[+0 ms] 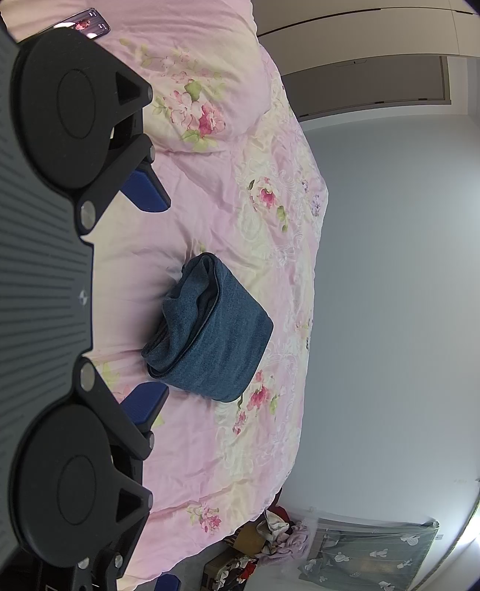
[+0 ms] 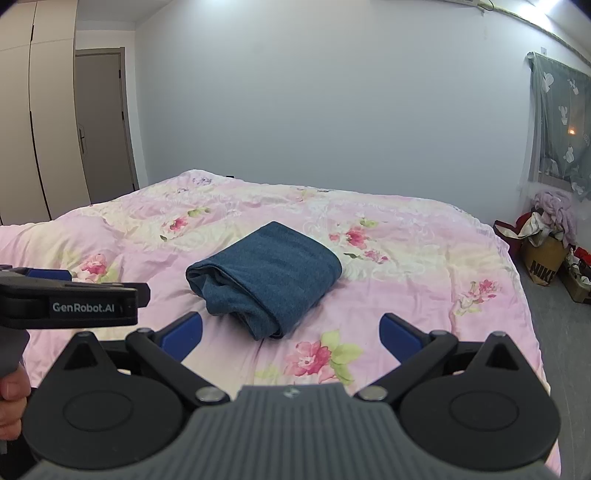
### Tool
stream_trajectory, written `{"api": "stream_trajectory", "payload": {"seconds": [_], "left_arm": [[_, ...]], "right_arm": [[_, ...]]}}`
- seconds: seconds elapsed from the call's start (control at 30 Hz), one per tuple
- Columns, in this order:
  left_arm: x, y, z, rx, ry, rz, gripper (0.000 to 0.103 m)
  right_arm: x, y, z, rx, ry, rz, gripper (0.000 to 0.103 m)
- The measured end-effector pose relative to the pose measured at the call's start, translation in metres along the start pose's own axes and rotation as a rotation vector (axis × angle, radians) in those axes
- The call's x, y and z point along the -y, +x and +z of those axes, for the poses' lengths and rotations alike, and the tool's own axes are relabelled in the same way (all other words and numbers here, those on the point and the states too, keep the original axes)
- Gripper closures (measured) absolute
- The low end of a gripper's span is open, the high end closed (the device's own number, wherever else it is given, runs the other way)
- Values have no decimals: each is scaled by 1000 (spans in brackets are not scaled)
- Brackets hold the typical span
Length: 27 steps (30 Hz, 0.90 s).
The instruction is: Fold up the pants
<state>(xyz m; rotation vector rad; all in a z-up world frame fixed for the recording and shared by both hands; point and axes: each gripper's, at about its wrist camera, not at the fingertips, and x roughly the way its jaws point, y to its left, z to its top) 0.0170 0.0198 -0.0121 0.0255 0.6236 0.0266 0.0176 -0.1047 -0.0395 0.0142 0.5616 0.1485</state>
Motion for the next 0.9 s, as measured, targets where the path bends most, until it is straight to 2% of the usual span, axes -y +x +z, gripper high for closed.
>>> {"api": "stream_trajectory", "payload": {"seconds": [0.9], "left_arm": [[9, -5, 4, 13, -7, 7, 0]], "right_arm": [[3, -1, -1, -5, 11, -6, 5]]}}
